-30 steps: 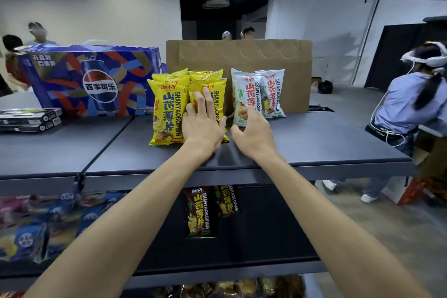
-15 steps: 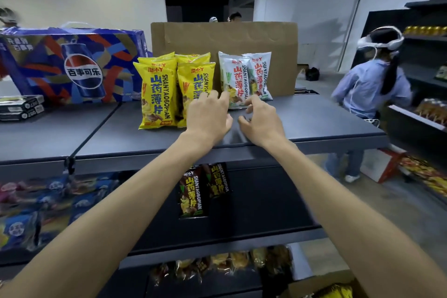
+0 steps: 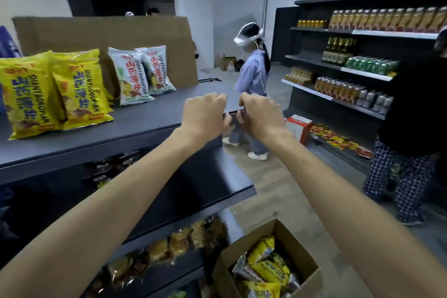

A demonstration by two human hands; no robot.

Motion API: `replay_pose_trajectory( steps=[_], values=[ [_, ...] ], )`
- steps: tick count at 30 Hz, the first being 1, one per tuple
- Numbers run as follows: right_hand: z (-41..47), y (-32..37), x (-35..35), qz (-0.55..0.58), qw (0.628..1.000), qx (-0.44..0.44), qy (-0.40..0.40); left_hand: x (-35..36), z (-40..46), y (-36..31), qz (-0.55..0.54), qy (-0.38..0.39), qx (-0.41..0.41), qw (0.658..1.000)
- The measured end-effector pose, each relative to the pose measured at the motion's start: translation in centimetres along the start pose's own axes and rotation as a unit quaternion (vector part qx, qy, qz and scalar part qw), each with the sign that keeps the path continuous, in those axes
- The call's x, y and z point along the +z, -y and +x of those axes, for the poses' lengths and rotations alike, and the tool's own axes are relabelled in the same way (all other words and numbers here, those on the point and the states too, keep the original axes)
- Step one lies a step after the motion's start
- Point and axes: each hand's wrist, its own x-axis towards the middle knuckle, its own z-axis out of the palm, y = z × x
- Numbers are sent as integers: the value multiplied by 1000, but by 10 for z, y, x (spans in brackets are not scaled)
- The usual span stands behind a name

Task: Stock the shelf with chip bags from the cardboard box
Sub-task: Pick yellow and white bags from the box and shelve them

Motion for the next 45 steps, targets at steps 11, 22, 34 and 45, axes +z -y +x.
replay_pose_trajectory(
  steps=[11, 22, 34, 45],
  values=[
    [-158, -122, 75, -46, 976, -18, 212, 131, -116, -143, -31, 216, 43, 975],
    [-284, -160, 187, -15, 908, 76, 412, 241, -254, -181, -85, 427, 7, 900],
    [-314, -186, 284, 10, 832, 192, 521, 343, -312, -165, -200, 533, -53, 821],
    [-329, -197, 357, 74, 778, 211, 587, 396, -339, -196, -142, 618, 130, 762]
  ],
)
